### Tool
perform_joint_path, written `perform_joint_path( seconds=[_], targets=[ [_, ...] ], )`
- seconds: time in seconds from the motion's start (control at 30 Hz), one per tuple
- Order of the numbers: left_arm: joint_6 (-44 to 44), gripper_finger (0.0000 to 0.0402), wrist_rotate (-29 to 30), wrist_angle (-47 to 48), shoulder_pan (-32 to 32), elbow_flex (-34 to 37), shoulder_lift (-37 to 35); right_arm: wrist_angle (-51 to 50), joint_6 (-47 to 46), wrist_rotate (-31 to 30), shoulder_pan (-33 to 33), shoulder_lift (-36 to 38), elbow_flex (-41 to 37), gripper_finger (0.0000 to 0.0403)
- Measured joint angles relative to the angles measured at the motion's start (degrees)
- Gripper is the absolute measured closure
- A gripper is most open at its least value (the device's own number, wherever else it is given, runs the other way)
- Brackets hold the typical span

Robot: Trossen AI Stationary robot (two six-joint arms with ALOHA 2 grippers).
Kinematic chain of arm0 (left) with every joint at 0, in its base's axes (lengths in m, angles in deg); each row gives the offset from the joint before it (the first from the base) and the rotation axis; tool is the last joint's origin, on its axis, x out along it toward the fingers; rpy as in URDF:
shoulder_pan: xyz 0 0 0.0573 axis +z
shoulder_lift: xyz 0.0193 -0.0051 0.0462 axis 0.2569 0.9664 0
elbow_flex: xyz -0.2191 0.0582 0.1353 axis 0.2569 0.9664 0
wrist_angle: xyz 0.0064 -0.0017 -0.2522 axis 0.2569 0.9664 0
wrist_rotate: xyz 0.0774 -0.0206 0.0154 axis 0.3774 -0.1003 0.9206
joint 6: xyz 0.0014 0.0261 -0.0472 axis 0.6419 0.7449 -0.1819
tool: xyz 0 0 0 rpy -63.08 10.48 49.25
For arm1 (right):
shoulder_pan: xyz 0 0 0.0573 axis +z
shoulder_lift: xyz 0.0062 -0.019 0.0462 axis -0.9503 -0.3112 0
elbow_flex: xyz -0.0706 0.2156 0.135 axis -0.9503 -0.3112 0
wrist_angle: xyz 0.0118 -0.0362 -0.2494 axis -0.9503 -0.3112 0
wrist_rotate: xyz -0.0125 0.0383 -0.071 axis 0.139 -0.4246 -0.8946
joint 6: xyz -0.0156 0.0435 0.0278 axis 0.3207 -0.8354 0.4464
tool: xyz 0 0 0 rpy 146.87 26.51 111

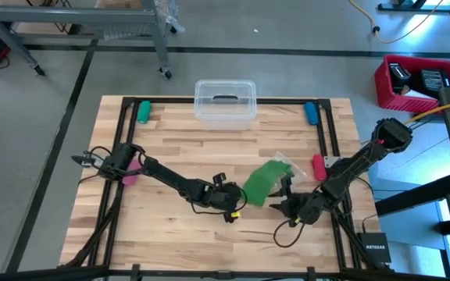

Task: Roll bandage
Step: Roll the green bandage

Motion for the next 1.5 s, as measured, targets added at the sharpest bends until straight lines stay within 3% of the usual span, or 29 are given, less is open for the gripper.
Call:
perform_joint_path(
  seconds=[0.1,0.4,1.0,1.13,1.37,1.5],
  targets=[
    [0.1,0.0266,0.0,-0.1,0.0,0.0,0.0,3.0,2.5,0.8,0.0,-3.6,-0.2,0.0235],
    [-0.1,0.0266,0.0,-1.1,0.0,0.0,0.0,10.6,5.4,-7.1,0.0,-13.5,-0.2,0.0235],
    [-0.2,0.0266,0.5,-5.2,0.1,0.0,1.3,22.6,11.6,-11.6,-0.7,-21.2,1.2,0.0239],
    [-1.2,0.0266,0.2,-6.3,0.1,0.1,2.9,22.2,11.9,-11.0,-1.6,-22.1,2.4,0.0273],
    [-1.2,0.0266,-1.6,-3.9,-1.0,0.2,1.0,20.9,12.7,-12.6,-1.5,-22.2,3.5,0.0383],
    [-1.7,0.0266,-2.4,3.2,-2.1,-0.6,-3.8,21.0,10.4,-14.2,-1.4,-21.4,4.2,0.038]
  ],
)
